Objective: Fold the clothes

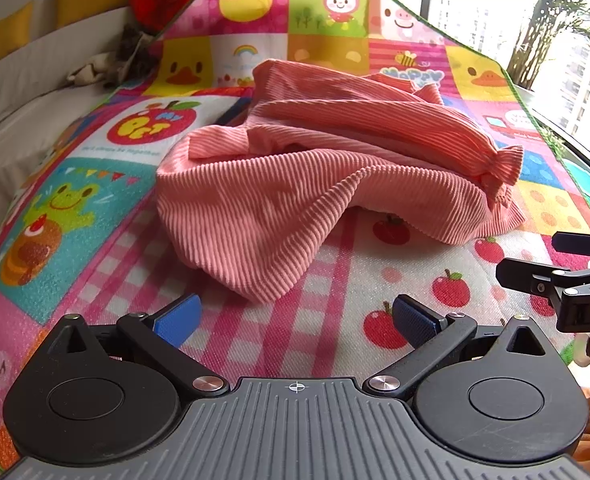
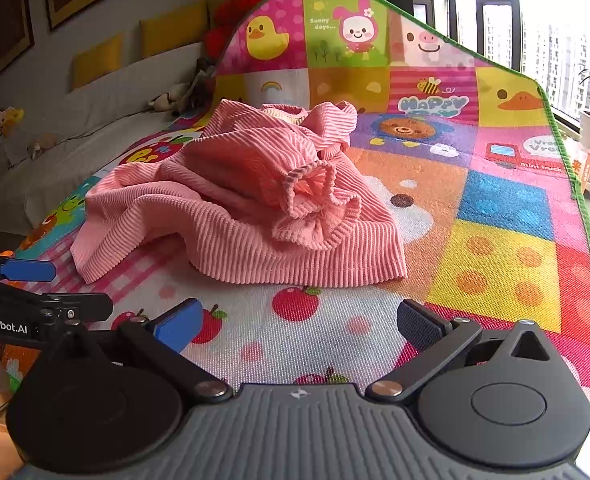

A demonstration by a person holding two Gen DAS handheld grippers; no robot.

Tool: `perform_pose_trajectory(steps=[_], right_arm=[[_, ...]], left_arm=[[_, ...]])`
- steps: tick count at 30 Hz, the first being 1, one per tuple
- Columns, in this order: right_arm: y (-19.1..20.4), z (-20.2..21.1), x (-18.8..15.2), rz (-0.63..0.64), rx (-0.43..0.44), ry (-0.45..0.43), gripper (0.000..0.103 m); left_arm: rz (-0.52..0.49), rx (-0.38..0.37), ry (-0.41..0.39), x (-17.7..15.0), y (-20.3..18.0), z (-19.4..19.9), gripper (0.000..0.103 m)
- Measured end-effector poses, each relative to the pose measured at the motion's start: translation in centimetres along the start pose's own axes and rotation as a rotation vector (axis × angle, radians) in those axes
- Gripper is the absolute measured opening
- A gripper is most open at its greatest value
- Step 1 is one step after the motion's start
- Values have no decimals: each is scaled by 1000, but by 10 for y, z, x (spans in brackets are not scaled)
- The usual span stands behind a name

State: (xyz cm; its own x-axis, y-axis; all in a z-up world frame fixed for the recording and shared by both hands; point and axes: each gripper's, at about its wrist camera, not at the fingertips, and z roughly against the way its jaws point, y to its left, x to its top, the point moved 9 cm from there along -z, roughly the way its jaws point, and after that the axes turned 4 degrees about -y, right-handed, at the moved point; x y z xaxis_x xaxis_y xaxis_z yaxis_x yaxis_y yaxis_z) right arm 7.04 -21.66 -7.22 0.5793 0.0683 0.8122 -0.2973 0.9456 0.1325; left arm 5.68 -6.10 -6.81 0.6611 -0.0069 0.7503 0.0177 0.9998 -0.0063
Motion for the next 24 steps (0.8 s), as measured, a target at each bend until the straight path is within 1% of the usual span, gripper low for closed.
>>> perform_pose_trajectory(steps=[24], right_arm=[[0, -2, -3, -6, -2, 14, 103]], left_arm=[[5, 1, 7, -2, 1, -1, 103]])
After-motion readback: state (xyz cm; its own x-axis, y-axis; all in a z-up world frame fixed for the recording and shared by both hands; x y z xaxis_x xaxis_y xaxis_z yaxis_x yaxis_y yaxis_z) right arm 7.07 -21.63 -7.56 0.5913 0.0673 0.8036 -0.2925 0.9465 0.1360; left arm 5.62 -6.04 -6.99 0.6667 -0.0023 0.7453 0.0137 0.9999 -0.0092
